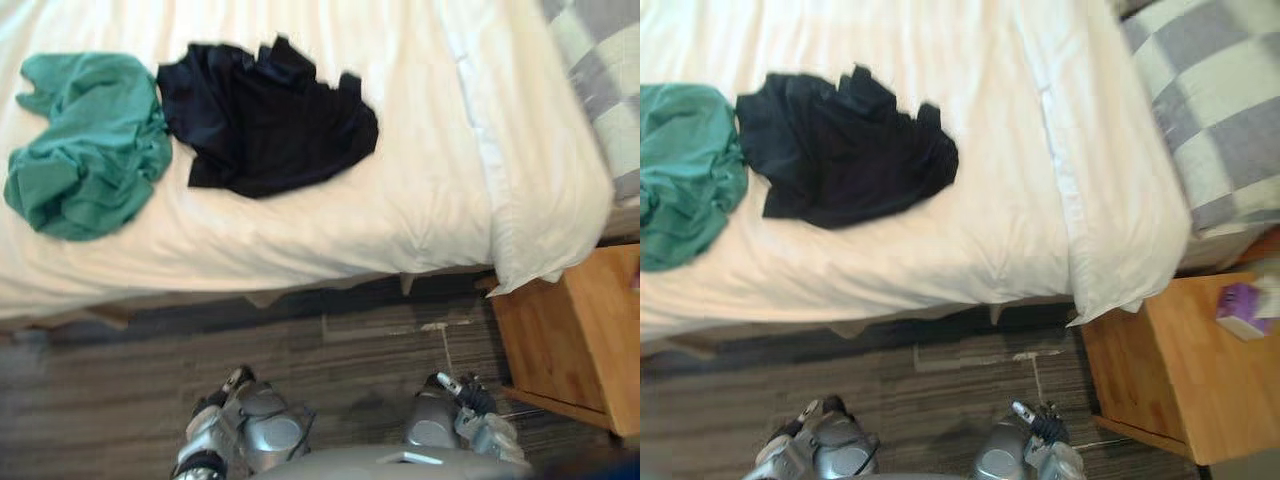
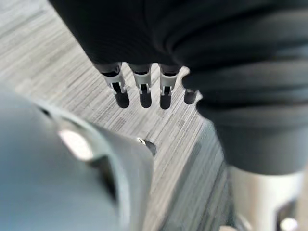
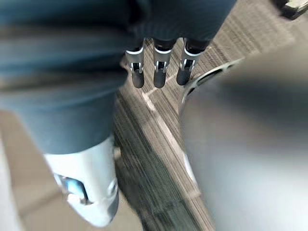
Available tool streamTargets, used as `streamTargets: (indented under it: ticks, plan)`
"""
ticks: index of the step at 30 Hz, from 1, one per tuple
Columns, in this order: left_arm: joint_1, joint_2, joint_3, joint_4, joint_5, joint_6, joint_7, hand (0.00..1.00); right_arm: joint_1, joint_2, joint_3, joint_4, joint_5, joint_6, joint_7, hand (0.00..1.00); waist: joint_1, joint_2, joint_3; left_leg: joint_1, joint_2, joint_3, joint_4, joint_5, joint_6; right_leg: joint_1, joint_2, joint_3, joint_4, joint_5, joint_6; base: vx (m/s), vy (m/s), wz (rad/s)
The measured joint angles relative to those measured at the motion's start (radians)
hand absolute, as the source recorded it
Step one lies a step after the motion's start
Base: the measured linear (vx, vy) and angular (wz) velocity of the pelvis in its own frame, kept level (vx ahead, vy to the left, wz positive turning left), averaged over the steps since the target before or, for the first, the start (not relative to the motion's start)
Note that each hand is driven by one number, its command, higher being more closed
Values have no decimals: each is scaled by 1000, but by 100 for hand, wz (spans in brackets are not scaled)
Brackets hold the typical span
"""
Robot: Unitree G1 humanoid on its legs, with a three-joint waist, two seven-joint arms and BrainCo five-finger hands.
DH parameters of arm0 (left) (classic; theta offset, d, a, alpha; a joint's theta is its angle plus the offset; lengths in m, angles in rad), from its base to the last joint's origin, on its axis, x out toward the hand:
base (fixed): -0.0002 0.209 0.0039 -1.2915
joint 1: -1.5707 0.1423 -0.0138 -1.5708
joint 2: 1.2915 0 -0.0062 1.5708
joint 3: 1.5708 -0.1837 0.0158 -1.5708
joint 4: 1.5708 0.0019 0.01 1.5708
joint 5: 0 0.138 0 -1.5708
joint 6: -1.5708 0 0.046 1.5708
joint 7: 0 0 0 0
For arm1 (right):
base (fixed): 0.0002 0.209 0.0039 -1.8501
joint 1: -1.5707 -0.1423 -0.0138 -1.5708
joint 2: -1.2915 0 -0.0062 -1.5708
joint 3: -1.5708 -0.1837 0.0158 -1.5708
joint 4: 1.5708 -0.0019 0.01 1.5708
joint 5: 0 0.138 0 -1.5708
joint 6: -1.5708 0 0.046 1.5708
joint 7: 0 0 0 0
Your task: Tidy the bed and pick cloth on bed and put in laundry
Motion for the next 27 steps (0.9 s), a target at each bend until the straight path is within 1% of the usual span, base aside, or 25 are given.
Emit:
streamTargets:
  ticks: [1,2,3,4,5,6,7,8,9,10,11,12,13,15,16,17,18,19,21,22,23,24,25,26,27]
  plan:
    - [-8,-3,-71,-1,40,14,-30,0,-9,-9,45,-1,-8,-11,10,0,-15,7,-5,6,-41,15,-48,27,31,5,52,-33,1,-65,-42,34,213,13]
    - [-19,-4,-134,-2,83,22,-52,0,-19,-18,100,-1,-8,-17,13,0,-17,4,-25,-1,-81,18,-75,46,57,11,84,-34,-45,-102,-84,8,184,17]
    - [-23,-7,-165,0,101,29,-61,0,-25,-28,135,0,-7,-18,14,0,-21,20,-30,-8,-90,15,-78,50,62,21,91,-19,-76,-96,-88,-7,128,26]
    - [-26,-10,-233,2,129,44,-73,0,-28,-51,187,1,-5,-17,21,0,-24,51,-42,-12,-101,4,-81,59,74,50,97,-16,-123,-67,-94,13,99,32]
    - [-24,-12,-285,4,140,52,-71,0,-28,-69,232,8,3,-12,22,0,-20,66,-51,4,-110,-11,-90,63,81,85,98,-22,-153,-52,-103,39,94,33]
    - [-24,-12,-305,5,141,55,-70,0,-29,-69,252,12,12,-9,22,0,-18,71,-56,16,-113,-12,-96,64,82,101,97,-22,-159,-52,-104,42,78,26]
    - [-20,-8,-329,2,141,58,-54,0,-38,-75,291,23,34,0,22,0,-13,66,-62,27,-124,-16,-105,55,80,111,93,-20,-159,-51,-104,28,82,15]
    - [-19,-5,-349,-1,134,61,-25,0,-63,-81,326,31,36,8,21,0,-13,68,-65,24,-148,-42,-95,29,90,105,79,-5,-149,-51,-104,-7,132,2]
    - [-19,-5,-352,-11,130,66,-11,0,-86,-81,349,32,36,10,21,0,-11,76,-61,5,-160,-53,-55,8,95,87,62,25,-132,-52,-103,-28,136,-12]
    - [-19,-4,-352,-17,115,66,2,0,-97,-83,364,32,35,10,17,0,-11,78,-56,-11,-162,-60,-24,1,86,75,53,36,-121,-52,-103,-60,144,-23]
    - [-22,-3,-351,-22,93,63,25,0,-99,-84,383,25,35,17,-11,0,-10,77,-48,-31,-170,-61,29,-7,80,62,35,64,-108,-51,-99,-60,105,-19]
    - [-21,-2,-350,-22,86,60,27,0,-98,-79,396,22,31,24,-29,0,-10,77,-45,-34,-173,-60,45,-12,81,59,28,80,-102,-50,-99,-72,129,-21]
    - [-15,1,-342,-20,78,51,27,0,-97,-72,397,16,26,42,-62,0,-10,75,-43,-28,-183,-60,54,-14,82,53,12,98,-88,-52,-96,-67,105,-17]
    - [-3,1,-317,-18,78,40,20,0,-94,-76,381,17,17,59,-86,0,-12,76,-42,-2,-193,-58,49,-14,82,55,-2,128,-73,-58,-88,-96,59,-18]
    - [5,0,-293,-18,77,26,17,0,-90,-77,357,18,8,64,-91,0,-14,72,-42,8,-193,-59,52,-15,81,57,-13,144,-65,-67,-73,-92,-5,-18]
    - [8,-2,-277,-18,76,20,16,0,-85,-78,345,18,-2,64,-92,0,-14,70,-41,13,-194,-59,55,-17,79,59,-23,147,-56,-72,-67,-123,-25,-24]
    - [18,-22,-237,-16,67,3,8,0,-66,-82,308,20,-29,64,-91,0,-14,68,-38,20,-187,-62,72,-25,72,57,-24,164,-44,-75,-65,-127,-17,-25]
    - [24,-28,-226,-15,57,0,-1,0,-52,-89,296,21,-46,64,-91,0,-13,75,-42,26,-186,-62,71,-32,73,57,-22,171,-43,-74,-63,-143,2,-37]
    - [39,-53,-194,11,46,-13,-22,0,-39,-98,224,25,-57,51,-89,0,-27,104,-60,78,-196,-63,3,-69,51,57,-13,184,-59,-60,-36,-101,72,-32]
    - [36,-53,-190,23,40,-14,-23,0,-40,-97,212,35,-62,44,-88,0,-30,97,-61,100,-214,-63,-32,-72,50,68,-19,192,-77,-58,-27,-80,121,-18]
    - [37,-49,-190,31,36,-14,-22,0,-38,-93,199,45,-74,38,-83,0,-31,89,-69,116,-230,-62,-60,-65,53,85,-23,195,-113,-40,-14,-66,149,-10]
    - [43,-41,-191,34,31,-13,-22,0,-36,-87,198,52,-85,36,-76,0,-30,73,-82,126,-254,-60,-91,-58,64,100,-33,193,-153,-21,-7,-36,148,-3]
    - [47,-35,-191,35,21,-13,-23,0,-35,-83,198,59,-89,33,-72,0,-29,64,-90,127,-266,-60,-104,-60,69,103,-38,186,-167,-14,-7,-3,171,6]
    - [51,-31,-191,40,9,-13,-28,0,-29,-75,198,63,-101,25,-71,0,-28,51,-105,128,-285,-60,-127,-60,72,103,-53,168,-177,0,-33,13,112,10]
    - [51,-27,-190,46,11,-13,-34,0,-28,-75,199,63,-114,19,-71,0,-28,47,-112,129,-291,-61,-138,-60,72,101,-56,159,-173,4,-58,74,108,14]
